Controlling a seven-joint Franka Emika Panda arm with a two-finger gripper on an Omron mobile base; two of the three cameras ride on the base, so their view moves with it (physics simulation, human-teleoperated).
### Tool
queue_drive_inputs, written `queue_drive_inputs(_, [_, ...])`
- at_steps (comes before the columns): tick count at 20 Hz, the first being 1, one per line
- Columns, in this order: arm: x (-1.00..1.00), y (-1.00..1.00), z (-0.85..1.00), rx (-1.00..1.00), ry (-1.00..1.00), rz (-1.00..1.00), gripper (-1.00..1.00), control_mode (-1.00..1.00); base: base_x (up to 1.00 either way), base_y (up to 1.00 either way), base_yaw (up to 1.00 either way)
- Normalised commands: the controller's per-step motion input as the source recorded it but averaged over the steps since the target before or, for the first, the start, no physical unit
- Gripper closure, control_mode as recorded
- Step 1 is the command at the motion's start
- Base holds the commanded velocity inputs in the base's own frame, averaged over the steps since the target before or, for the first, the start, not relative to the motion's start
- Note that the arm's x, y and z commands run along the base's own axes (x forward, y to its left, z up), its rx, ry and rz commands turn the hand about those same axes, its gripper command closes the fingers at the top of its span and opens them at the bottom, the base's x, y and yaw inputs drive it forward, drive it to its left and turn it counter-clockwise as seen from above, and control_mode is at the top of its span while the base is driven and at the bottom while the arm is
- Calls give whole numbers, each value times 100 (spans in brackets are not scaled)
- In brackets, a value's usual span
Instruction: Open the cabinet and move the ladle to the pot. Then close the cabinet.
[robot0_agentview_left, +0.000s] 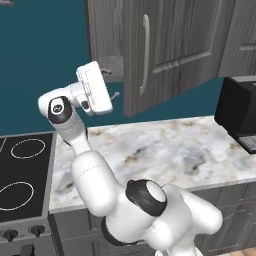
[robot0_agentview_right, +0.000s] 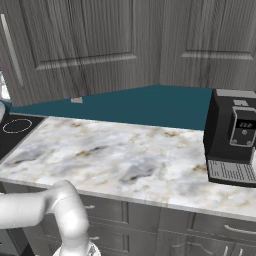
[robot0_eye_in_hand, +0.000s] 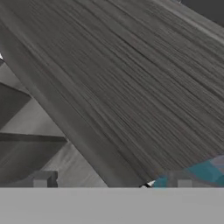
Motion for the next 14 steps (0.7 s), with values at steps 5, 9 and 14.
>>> queue_drive_inputs(5, [-8, -50, 0, 16, -5, -7, -100, -100, 0, 0, 0])
queue_drive_inputs(9, [-39, -44, 0, 15, -12, -9, -100, -100, 0, 0, 0])
queue_drive_inputs(14, [-75, -18, 0, 9, -23, -14, -100, -100, 0, 0, 0])
